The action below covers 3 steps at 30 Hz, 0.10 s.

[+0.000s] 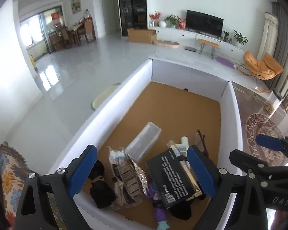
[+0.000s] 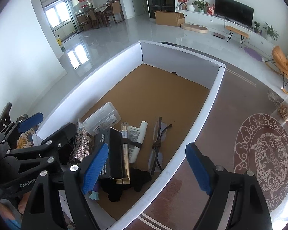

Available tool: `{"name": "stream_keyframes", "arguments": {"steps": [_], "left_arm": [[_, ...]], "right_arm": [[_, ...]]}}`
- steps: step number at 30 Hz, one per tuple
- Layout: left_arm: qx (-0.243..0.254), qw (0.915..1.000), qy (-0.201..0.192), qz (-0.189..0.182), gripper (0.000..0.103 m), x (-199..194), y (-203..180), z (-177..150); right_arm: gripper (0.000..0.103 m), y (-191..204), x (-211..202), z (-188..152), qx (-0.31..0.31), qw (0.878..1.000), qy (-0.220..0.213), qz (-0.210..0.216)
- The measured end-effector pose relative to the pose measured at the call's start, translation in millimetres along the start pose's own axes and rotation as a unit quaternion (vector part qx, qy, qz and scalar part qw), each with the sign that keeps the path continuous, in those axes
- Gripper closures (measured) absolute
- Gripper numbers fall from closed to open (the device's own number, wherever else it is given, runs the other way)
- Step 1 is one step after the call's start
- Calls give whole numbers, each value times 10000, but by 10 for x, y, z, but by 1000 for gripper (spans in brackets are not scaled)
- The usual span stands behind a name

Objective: Organize objects

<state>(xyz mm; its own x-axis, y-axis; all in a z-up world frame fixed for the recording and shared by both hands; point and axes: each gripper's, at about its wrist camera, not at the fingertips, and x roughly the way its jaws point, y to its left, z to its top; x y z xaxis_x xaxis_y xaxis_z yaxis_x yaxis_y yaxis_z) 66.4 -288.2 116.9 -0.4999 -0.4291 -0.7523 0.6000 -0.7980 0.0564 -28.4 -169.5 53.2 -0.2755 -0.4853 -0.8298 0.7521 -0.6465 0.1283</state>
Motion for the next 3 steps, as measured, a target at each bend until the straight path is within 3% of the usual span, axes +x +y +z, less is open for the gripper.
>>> {"name": "stream_keyframes", "arguments": {"steps": [3], "left_arm": [[141, 9997, -70, 165, 8, -37, -44, -4]], "right_arm": [[20, 4, -32, -2, 17, 10000, -49, 54]]}}
